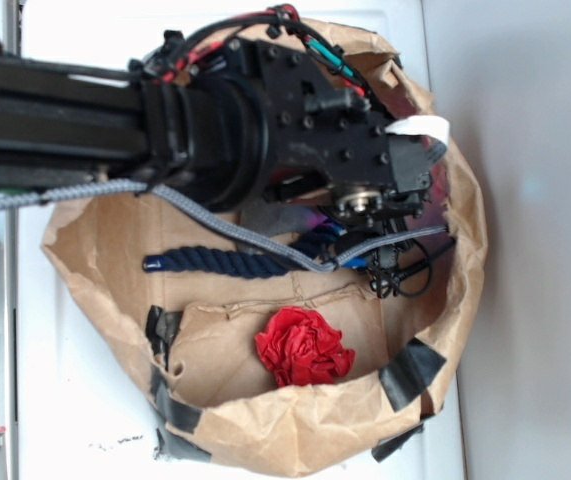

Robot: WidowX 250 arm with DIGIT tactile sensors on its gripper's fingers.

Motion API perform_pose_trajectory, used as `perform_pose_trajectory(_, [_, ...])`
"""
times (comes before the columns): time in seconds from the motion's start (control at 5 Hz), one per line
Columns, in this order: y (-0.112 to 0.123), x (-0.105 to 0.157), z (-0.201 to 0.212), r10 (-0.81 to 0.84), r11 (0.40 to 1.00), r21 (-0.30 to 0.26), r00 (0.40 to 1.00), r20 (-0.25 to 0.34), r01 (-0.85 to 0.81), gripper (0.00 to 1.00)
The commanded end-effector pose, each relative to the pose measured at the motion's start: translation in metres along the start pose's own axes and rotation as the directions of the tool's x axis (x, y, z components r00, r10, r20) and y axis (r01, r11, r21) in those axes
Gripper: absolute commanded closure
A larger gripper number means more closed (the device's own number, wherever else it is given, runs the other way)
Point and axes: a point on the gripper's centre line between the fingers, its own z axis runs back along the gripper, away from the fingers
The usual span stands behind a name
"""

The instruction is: Grab the blue rope.

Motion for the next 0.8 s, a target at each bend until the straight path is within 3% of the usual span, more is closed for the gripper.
perform_pose_trajectory(0.0, [-0.007,-0.001,0.01,0.01,0.999,0.039,0.998,0.068,-0.013,1.0])
perform_pose_trajectory(0.2, [-0.007,0.002,0.032,0.019,1.0,-0.004,0.997,0.072,-0.019,1.0])
perform_pose_trajectory(0.4, [-0.004,-0.002,0.084,0.036,0.995,-0.101,0.989,0.141,-0.021,1.0])
perform_pose_trajectory(0.6, [-0.002,-0.007,0.125,0.046,0.991,-0.131,0.982,0.181,-0.022,1.0])
